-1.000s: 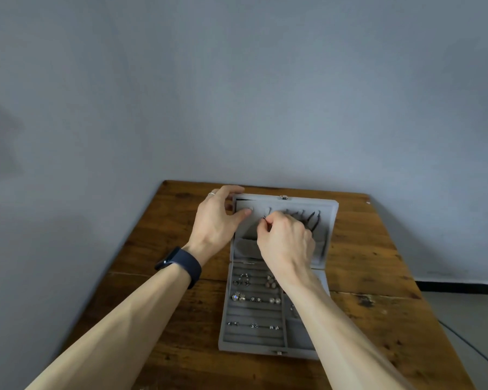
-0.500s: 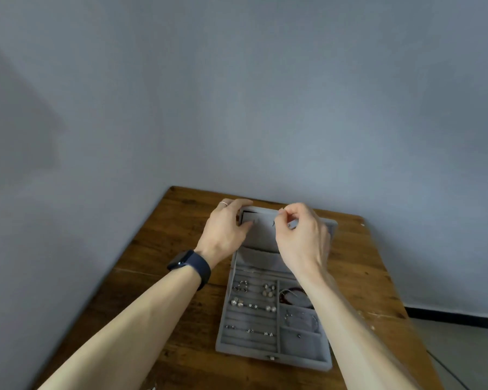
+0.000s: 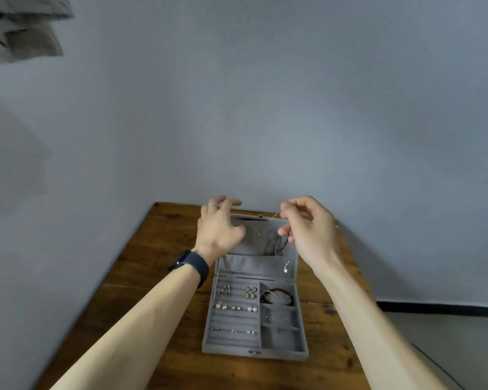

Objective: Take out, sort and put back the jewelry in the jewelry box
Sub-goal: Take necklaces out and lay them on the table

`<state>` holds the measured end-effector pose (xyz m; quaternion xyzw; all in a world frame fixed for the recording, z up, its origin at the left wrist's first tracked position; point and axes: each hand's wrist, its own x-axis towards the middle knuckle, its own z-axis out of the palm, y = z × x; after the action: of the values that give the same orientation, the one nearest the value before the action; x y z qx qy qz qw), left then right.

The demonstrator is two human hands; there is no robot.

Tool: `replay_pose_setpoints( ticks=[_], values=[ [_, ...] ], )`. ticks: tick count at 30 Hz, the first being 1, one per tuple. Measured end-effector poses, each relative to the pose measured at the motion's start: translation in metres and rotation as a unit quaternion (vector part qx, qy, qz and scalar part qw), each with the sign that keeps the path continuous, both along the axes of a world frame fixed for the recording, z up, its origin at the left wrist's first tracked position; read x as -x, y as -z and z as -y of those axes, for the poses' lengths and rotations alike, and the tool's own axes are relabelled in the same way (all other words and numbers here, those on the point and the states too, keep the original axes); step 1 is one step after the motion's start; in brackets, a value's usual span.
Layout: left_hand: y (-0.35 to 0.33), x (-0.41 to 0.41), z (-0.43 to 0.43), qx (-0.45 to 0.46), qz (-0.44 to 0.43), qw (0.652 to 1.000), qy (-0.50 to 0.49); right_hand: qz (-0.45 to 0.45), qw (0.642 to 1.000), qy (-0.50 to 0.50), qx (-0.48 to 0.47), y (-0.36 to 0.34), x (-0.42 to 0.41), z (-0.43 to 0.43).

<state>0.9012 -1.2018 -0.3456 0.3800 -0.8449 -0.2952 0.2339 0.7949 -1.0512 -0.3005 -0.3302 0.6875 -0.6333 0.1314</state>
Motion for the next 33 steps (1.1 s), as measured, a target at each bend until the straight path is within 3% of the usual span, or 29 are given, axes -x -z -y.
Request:
replay_pose_setpoints(
  ticks=[3, 5, 7, 11, 19, 33],
  values=[
    [-0.020, -0.002, -0.031, -0.071, -0.071, 0.990, 0.103, 0.037, 0.999, -0.027, 0.014, -0.013, -0.006, -0.016],
    [-0.027, -0.009, -0.056, -0.161, -0.074, 0.963, 0.202, 0.055, 0.997, -0.044, 0.018, -0.018, -0.013, -0.031],
    [-0.028, -0.020, -0.079, -0.220, -0.098, 0.942, 0.234, 0.070, 0.996, -0.052, 0.020, -0.016, -0.020, -0.046],
    [-0.019, -0.045, -0.113, -0.270, -0.154, 0.926, 0.213, 0.062, 0.995, -0.080, -0.025, 0.005, -0.034, -0.080],
    [-0.009, -0.087, -0.161, -0.323, -0.122, 0.914, 0.214, 0.015, 0.982, -0.144, -0.118, 0.037, -0.057, -0.148],
    [0.014, -0.117, -0.220, -0.311, -0.087, 0.924, 0.207, 0.075, 0.968, -0.204, -0.127, 0.077, -0.103, -0.211]
  ],
)
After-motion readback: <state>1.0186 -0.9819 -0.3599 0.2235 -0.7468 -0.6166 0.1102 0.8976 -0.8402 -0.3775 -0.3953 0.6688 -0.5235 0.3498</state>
